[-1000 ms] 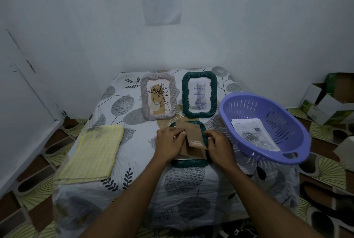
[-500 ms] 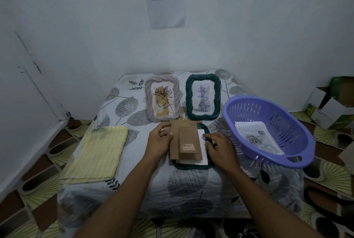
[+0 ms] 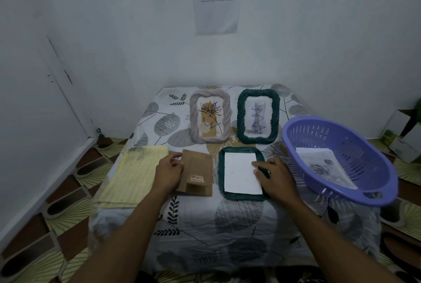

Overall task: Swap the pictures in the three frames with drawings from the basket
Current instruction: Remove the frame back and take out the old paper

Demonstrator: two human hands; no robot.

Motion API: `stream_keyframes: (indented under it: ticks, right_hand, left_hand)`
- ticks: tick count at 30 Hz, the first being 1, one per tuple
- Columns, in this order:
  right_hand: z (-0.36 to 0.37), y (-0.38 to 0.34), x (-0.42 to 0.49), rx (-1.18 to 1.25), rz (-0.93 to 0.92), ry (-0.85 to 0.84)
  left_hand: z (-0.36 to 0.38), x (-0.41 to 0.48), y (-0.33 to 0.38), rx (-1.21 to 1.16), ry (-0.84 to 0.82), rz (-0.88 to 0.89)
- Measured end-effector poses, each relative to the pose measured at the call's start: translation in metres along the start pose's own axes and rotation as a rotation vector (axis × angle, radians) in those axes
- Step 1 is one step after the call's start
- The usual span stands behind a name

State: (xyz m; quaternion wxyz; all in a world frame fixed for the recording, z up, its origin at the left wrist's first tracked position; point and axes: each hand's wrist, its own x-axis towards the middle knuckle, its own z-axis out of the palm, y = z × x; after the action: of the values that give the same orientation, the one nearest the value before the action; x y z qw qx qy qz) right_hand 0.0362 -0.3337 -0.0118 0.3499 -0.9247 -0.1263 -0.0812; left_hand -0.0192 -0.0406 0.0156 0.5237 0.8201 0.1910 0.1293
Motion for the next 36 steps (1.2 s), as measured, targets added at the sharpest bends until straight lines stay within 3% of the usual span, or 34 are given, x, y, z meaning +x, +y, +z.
stream_keyframes:
  ticks: [5, 9, 14, 22, 28, 36]
  right_hand:
    - [0.0, 0.0, -0.003, -0.017, 0.007, 0.006]
    - [0.0, 0.0, -0.003, -0.037, 0.006, -0.005]
    - [0.0, 0.0, -0.001, -0.061, 0.014, -0.018]
    - [0.003, 0.004, 0.002, -0.071, 0.015, -0.018]
    - [0.004, 0.004, 0.0, -0.053, 0.022, -0.01]
    - [0.001, 0.005, 0.0, -0.056, 0.032, -0.022]
  left_hand:
    - [0.01, -0.007, 0.002, 0.29, 0.093, 0.199]
    - [0.015, -0.009, 0.008, 0.368, -0.144, 0.313]
    - [0.028, -0.011, -0.004, 0.737, -0.301, 0.376]
    - [0.02, -0.004, -0.011, 0.724, -0.316, 0.372]
    - [0.043, -0.014, 0.008, 0.652, -0.183, 0.541]
    - [0.098, -0.018, 0.019, 0.621, -0.105, 0.462]
